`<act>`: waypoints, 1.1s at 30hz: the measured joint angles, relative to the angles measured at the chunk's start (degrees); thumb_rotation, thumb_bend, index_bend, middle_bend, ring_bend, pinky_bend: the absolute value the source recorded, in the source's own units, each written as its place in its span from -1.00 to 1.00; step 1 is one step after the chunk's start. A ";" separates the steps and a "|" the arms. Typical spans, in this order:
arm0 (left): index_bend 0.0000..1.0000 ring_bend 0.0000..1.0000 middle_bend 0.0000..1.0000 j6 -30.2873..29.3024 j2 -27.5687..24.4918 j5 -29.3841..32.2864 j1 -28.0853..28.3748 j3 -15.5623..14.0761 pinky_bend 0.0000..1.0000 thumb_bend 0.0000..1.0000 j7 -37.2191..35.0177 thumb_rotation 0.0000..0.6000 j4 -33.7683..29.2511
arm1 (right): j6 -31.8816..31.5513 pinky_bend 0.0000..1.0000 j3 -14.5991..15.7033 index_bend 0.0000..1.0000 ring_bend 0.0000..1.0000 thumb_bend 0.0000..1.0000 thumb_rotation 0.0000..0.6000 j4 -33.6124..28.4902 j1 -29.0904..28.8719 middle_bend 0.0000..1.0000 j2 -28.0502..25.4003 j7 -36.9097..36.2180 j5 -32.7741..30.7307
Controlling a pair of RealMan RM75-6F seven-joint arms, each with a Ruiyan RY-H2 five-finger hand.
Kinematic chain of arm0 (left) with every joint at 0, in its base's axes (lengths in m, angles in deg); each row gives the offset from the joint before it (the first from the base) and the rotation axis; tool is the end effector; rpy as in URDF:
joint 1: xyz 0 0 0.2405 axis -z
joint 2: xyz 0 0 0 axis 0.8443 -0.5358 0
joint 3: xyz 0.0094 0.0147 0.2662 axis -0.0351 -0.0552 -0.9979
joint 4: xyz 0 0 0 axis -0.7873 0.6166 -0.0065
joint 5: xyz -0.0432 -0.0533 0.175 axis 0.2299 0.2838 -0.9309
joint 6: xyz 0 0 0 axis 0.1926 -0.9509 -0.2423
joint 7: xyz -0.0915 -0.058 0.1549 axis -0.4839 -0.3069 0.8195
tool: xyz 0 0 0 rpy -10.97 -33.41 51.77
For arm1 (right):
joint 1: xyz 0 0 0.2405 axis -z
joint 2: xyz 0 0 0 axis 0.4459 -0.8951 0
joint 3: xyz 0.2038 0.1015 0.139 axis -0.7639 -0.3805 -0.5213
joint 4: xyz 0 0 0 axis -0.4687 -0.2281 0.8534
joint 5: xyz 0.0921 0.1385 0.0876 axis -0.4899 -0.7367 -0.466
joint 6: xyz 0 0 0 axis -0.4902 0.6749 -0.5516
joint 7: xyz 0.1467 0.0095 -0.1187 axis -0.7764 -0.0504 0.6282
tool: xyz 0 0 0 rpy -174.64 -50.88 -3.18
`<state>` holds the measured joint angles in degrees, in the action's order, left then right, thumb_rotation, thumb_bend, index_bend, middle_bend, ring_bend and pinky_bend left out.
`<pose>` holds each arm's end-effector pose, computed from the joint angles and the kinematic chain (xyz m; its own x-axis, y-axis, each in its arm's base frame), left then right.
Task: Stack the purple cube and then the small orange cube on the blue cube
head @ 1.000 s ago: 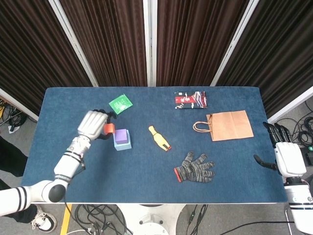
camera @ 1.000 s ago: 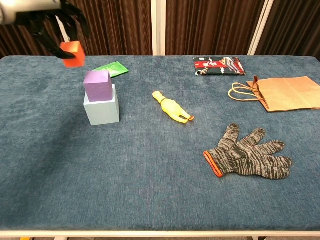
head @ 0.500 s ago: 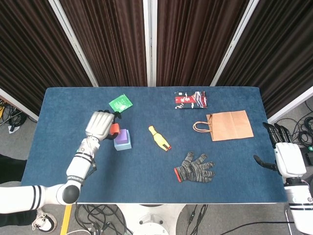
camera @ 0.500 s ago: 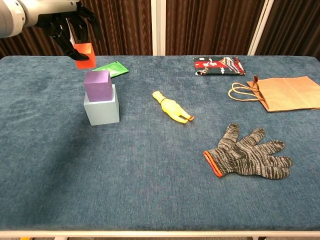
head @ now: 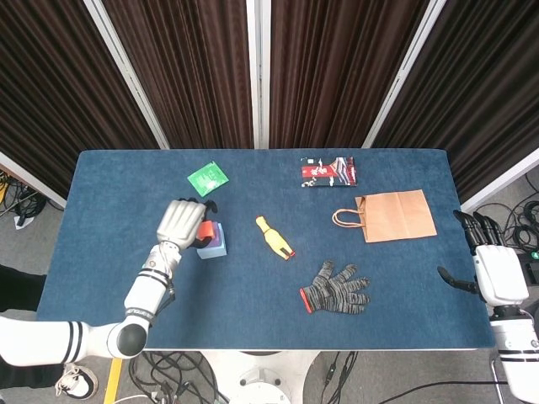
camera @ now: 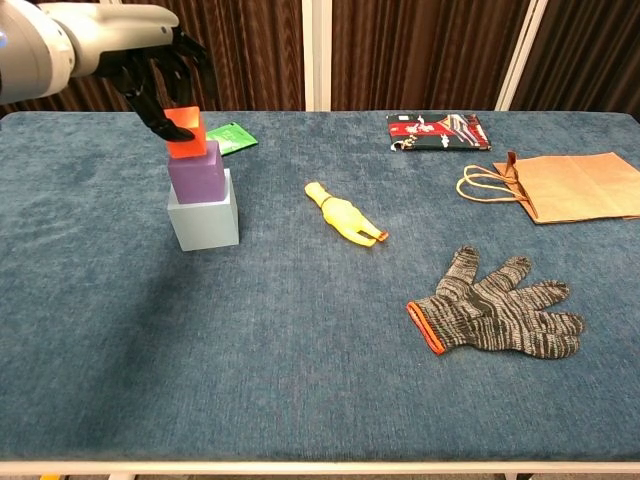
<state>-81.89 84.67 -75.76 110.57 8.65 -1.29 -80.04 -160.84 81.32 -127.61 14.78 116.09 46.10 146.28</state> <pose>-0.0940 0.3972 0.0356 0.4314 0.2792 0.8579 0.8981 -0.2236 -0.3788 -0.2724 -0.2743 0.2083 0.2764 0.0020 0.9611 -0.9602 -0.0411 0.2762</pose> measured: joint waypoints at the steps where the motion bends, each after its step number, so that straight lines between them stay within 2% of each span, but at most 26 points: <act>1: -0.19 -0.27 0.23 0.16 0.11 0.00 0.12 -0.04 -0.27 -0.38 -0.12 1.00 0.17 | 0.02 -1.00 0.00 -1.00 -1.00 -0.75 1.00 -0.01 0.00 -0.80 0.00 0.03 -0.02; 19: -0.19 -0.27 0.23 2.20 0.35 2.24 1.92 0.06 -0.29 -0.38 -1.51 1.00 1.89 | 0.48 -1.00 0.08 -1.00 -1.00 -0.75 1.00 -0.04 -0.21 -0.80 0.06 0.31 -0.14; 33: -0.19 -0.27 0.23 3.96 0.08 2.43 2.48 -1.23 -0.30 -0.38 -2.74 1.00 3.87 | 0.68 -1.00 0.18 -1.00 -1.00 -0.76 1.00 0.15 -0.31 -0.80 0.06 -0.09 0.09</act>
<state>-77.94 84.75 -73.33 113.05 7.43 -4.03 -76.17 -160.16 81.50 -127.46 14.47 116.15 46.01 146.36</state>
